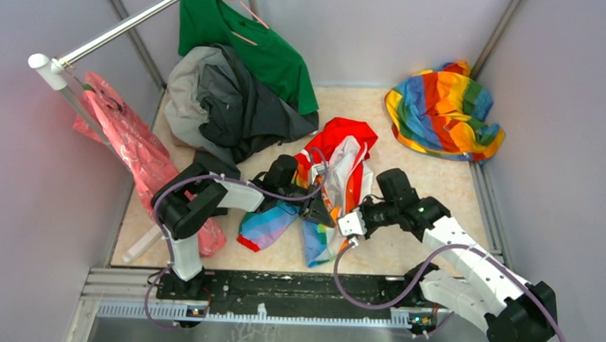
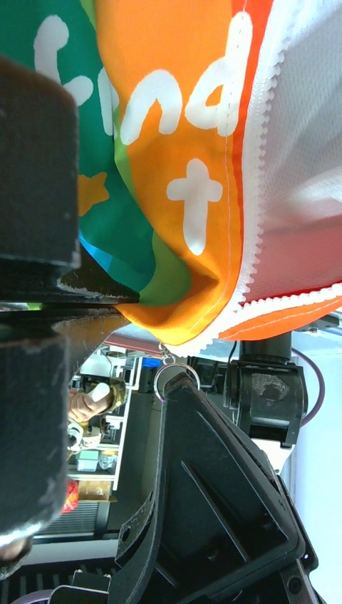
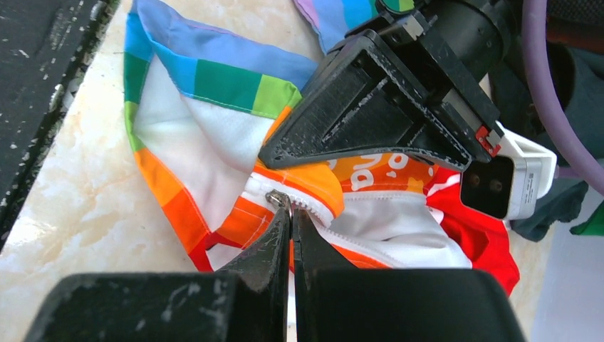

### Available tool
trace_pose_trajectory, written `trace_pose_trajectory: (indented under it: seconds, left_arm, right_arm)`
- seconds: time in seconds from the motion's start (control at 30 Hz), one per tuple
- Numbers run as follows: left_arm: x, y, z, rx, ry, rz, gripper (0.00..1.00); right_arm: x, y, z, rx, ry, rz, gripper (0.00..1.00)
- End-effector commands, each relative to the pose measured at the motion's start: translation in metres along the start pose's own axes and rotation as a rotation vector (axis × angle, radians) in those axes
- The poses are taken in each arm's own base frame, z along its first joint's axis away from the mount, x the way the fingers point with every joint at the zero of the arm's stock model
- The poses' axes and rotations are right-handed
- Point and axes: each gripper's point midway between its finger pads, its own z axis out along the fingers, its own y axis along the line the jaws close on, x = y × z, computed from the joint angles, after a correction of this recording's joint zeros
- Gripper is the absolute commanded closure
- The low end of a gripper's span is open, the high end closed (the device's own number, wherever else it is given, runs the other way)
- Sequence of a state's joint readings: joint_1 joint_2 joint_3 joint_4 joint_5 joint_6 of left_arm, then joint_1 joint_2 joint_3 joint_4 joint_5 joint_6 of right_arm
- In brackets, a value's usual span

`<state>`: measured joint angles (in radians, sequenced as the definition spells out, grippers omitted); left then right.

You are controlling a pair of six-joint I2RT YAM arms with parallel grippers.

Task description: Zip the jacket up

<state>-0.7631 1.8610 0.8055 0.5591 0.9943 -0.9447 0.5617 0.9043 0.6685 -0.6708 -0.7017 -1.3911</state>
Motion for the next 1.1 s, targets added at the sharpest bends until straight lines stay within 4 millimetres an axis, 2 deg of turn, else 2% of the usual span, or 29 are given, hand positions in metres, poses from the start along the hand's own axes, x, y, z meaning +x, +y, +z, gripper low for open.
trace_pose_trajectory:
  seconds: [0.0, 0.13, 0.3, 0.37, 0.43, 0.53, 0.7, 0.83, 0.93, 1.0, 1.07]
  left_arm:
    - [0.005, 0.013, -0.003, -0.026, 0.005, -0.008, 1.0]
    - [0.006, 0.014, -0.003, -0.028, 0.013, -0.01, 1.0]
    - [0.005, 0.012, -0.003, -0.022, 0.017, -0.003, 1.0]
    - [0.005, 0.011, -0.003, -0.021, 0.017, -0.001, 1.0]
    - [0.004, 0.009, -0.003, -0.018, 0.019, 0.003, 1.0]
    - [0.005, 0.009, -0.004, -0.016, 0.023, 0.004, 1.0]
    - [0.005, 0.01, -0.004, -0.016, 0.026, 0.004, 1.0]
    - [0.003, 0.003, -0.005, -0.013, 0.007, 0.026, 1.0]
    - [-0.001, -0.004, -0.007, -0.002, -0.024, 0.071, 1.0]
    - [0.0, -0.007, -0.008, 0.013, -0.032, 0.095, 1.0]
    - [0.001, -0.006, -0.008, 0.019, -0.034, 0.102, 1.0]
  right_arm:
    - [0.003, -0.027, -0.009, 0.118, 0.042, -0.028, 1.0]
    - [-0.001, -0.023, -0.005, 0.095, 0.01, -0.012, 1.0]
    - [-0.021, 0.007, 0.005, -0.049, -0.132, -0.042, 0.98]
    - [-0.023, 0.015, 0.008, -0.077, -0.16, -0.063, 0.92]
    - [-0.022, 0.019, 0.009, -0.091, -0.161, -0.084, 0.92]
    - [-0.015, 0.022, 0.01, -0.095, -0.126, -0.127, 0.99]
    - [-0.02, 0.018, 0.007, -0.082, -0.135, -0.139, 1.0]
    - [-0.025, 0.002, 0.002, -0.025, -0.136, 0.024, 1.0]
    - [-0.045, 0.016, -0.001, -0.081, -0.265, 0.12, 0.82]
    - [-0.044, 0.027, 0.001, -0.114, -0.275, 0.101, 0.75]
    - [-0.036, 0.038, 0.004, -0.132, -0.261, 0.016, 0.72]
